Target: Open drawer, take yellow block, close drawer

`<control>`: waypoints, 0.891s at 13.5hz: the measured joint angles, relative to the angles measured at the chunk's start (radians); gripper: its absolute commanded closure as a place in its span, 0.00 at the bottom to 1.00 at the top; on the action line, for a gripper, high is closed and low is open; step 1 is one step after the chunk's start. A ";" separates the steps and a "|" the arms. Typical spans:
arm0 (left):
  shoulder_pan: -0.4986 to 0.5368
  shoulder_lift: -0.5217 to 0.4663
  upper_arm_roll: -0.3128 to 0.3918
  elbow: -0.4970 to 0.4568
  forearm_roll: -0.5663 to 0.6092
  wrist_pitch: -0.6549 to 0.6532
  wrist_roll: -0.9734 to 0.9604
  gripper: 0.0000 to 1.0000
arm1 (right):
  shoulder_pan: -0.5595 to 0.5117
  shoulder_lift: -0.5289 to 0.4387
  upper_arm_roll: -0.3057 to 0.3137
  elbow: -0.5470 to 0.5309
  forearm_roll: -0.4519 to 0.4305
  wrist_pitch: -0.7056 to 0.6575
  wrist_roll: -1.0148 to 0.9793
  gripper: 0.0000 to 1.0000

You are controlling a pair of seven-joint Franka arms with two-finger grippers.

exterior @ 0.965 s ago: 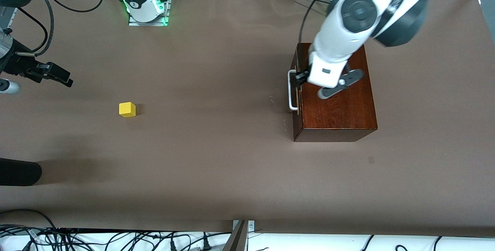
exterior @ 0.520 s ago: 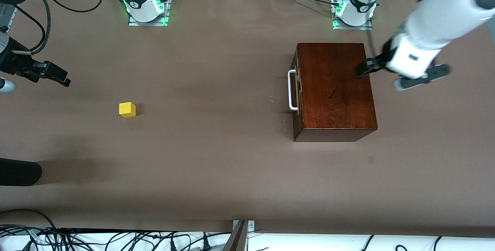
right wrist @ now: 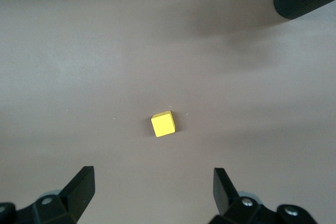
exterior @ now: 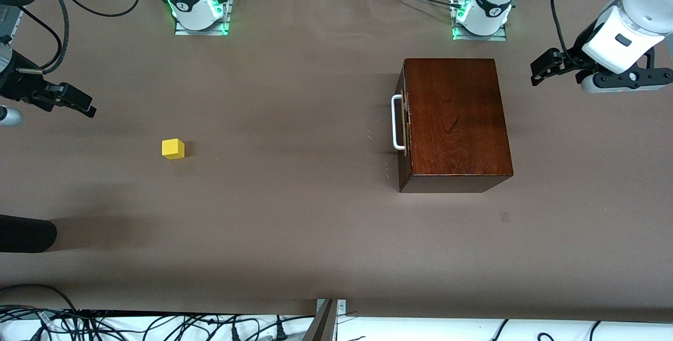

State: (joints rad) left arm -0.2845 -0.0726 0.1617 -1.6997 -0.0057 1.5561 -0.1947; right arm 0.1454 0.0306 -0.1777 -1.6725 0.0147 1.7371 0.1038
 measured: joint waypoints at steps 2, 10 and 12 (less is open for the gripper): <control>0.000 0.000 0.008 0.000 0.000 0.004 0.011 0.00 | 0.000 0.000 0.000 0.000 0.000 -0.001 0.000 0.00; 0.000 0.002 0.004 0.019 0.025 0.046 0.015 0.00 | 0.000 0.000 0.000 0.000 0.000 -0.002 0.000 0.00; 0.000 0.006 0.005 0.031 0.026 0.049 0.015 0.00 | 0.000 0.000 0.000 0.000 0.000 -0.002 0.000 0.00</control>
State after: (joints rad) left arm -0.2843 -0.0668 0.1663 -1.6684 0.0205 1.6052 -0.1796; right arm 0.1454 0.0306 -0.1777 -1.6725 0.0147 1.7355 0.1037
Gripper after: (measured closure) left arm 0.000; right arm 0.000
